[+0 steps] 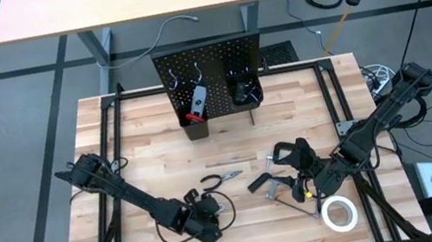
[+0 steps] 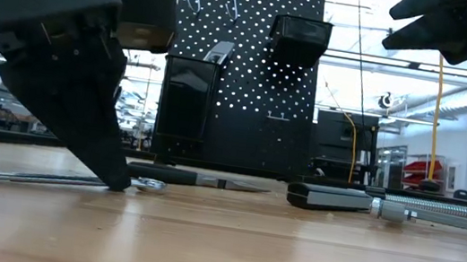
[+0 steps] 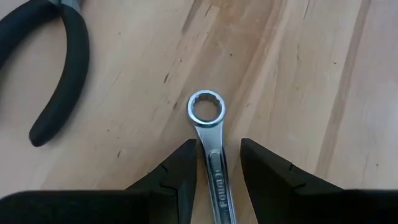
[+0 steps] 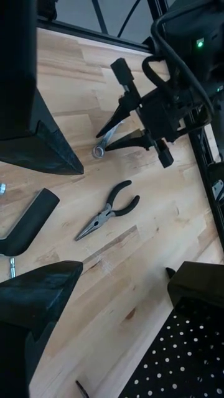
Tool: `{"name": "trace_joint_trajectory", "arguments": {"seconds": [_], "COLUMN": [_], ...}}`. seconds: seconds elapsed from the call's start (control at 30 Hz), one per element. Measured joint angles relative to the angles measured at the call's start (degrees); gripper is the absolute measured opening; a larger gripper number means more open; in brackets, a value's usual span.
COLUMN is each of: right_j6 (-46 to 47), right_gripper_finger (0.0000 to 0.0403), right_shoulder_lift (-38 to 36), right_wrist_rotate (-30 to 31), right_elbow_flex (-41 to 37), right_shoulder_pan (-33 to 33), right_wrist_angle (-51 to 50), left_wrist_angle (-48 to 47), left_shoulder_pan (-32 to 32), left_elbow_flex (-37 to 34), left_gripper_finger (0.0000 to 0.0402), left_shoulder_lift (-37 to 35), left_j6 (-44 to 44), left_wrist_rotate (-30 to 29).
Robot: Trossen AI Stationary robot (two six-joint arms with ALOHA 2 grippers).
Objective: Hang tools onto peg board
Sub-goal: Put the wrench into the left black bin on the pegboard
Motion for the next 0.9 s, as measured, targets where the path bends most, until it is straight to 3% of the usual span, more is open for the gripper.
{"name": "trace_joint_trajectory", "arguments": {"seconds": [0.17,0.37,0.57,0.9], "right_j6": [-0.02,-0.02,-0.04,-0.28], "right_gripper_finger": [0.0231,0.0231,0.0231,0.0231], "right_shoulder_lift": [0.00,0.00,0.00,0.00], "right_wrist_rotate": [0.02,0.02,0.01,0.00], "right_elbow_flex": [0.00,0.00,0.00,0.00], "right_shoulder_pan": [0.00,0.00,0.00,0.00], "right_wrist_angle": [0.01,0.02,0.02,0.00], "left_wrist_angle": [-0.20,-0.99,-1.29,-2.19], "left_shoulder_pan": [0.03,0.07,0.09,-0.04], "left_elbow_flex": [0.02,0.07,0.04,-0.02], "left_gripper_finger": [0.0114,0.0020,0.0015,0.0001], "left_shoulder_lift": [0.05,0.07,-0.52,-7.59], "left_j6": [0.98,1.75,3.34,7.47], "left_wrist_rotate": [0.00,-0.08,-0.20,-4.74]}}
